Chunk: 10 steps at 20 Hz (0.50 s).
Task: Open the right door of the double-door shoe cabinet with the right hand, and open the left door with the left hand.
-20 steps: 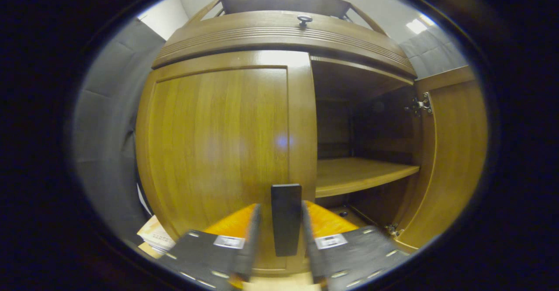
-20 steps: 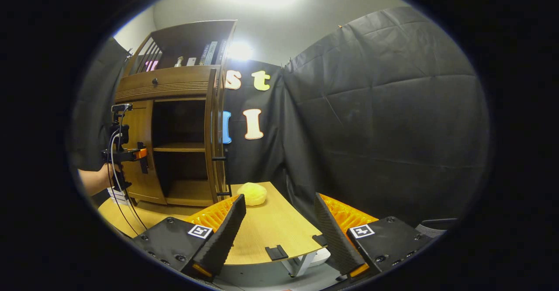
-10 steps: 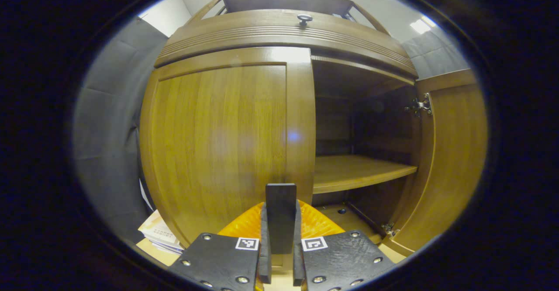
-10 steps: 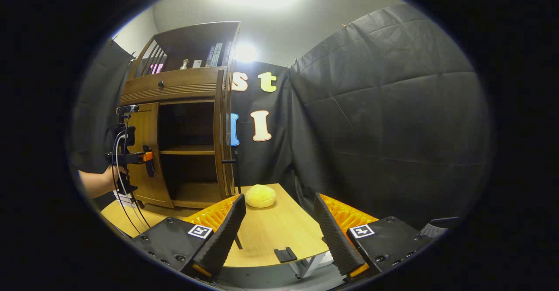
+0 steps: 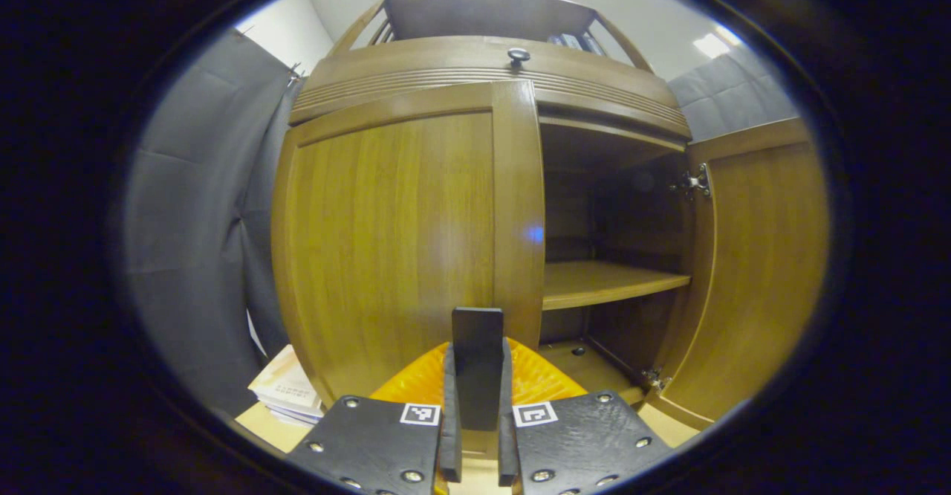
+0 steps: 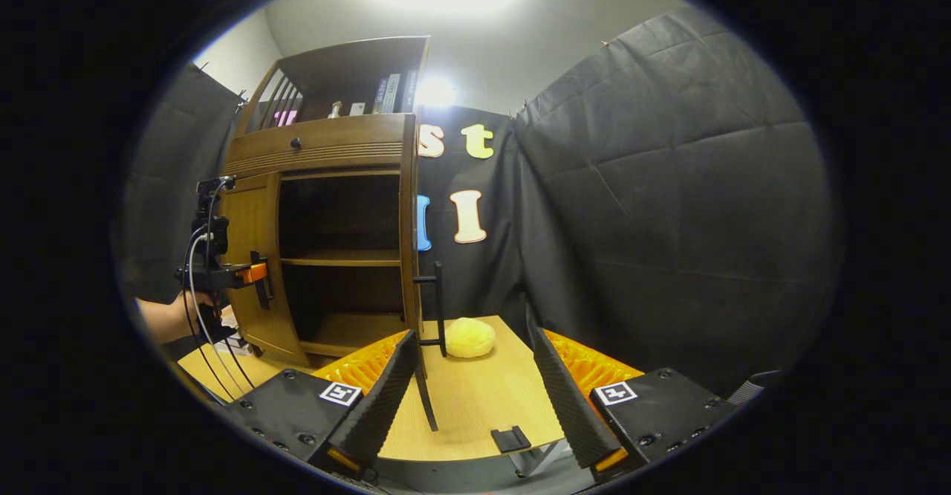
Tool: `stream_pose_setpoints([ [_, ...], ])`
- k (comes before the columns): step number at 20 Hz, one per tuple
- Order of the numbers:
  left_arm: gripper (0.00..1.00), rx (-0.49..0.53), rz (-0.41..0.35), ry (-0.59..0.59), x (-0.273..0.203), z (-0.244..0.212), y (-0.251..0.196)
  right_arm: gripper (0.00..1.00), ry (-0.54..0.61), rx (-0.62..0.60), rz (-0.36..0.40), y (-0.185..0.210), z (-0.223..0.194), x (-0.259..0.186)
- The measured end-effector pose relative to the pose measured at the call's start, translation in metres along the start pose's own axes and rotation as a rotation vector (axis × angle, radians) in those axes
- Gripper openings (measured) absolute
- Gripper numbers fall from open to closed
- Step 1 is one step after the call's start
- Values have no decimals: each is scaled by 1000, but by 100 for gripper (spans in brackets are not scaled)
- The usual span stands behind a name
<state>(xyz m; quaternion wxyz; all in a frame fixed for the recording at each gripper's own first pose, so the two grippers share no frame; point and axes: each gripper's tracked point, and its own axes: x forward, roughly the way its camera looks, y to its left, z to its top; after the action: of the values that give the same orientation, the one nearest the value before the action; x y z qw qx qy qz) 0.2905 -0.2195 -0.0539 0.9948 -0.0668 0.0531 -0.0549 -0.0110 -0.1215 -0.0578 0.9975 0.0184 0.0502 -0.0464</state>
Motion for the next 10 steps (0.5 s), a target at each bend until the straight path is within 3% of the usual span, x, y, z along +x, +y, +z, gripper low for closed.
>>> stream_pose_setpoints([
  [10,19,-12,37,-5,-63,2,28,98,-11,4,85,36,4,17],
])
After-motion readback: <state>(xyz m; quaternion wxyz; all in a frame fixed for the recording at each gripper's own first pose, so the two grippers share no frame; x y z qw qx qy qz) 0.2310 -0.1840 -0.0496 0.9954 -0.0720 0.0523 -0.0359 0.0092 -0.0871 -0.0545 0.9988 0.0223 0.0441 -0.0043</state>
